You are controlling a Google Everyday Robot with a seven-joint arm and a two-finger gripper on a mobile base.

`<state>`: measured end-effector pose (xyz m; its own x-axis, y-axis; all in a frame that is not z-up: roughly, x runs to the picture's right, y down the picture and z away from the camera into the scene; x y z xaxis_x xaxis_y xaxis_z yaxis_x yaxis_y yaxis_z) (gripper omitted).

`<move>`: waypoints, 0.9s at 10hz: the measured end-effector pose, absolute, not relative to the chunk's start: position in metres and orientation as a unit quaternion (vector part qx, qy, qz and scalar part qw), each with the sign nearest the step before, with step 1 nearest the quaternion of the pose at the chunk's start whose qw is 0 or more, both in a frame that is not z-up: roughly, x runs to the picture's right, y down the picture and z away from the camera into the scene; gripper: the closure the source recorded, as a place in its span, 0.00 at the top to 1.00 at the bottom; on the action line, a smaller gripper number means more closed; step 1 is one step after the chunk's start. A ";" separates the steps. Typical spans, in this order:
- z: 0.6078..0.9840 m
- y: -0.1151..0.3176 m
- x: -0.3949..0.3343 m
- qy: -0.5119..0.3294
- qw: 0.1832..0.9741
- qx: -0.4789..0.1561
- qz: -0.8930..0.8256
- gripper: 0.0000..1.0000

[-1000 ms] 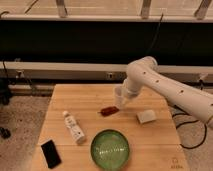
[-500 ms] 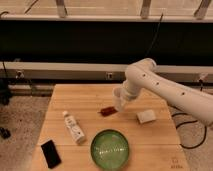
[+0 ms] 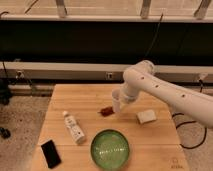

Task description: Place the ceramic cup in the ceramic bowl

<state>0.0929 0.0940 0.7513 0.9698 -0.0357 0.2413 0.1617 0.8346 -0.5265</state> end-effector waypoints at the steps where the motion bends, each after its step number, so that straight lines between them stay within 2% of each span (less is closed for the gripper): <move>1: 0.749 0.096 0.092 -0.112 0.951 -0.283 -0.052 0.00; 9: 0.731 0.113 0.085 -0.114 0.950 -0.285 -0.057 0.00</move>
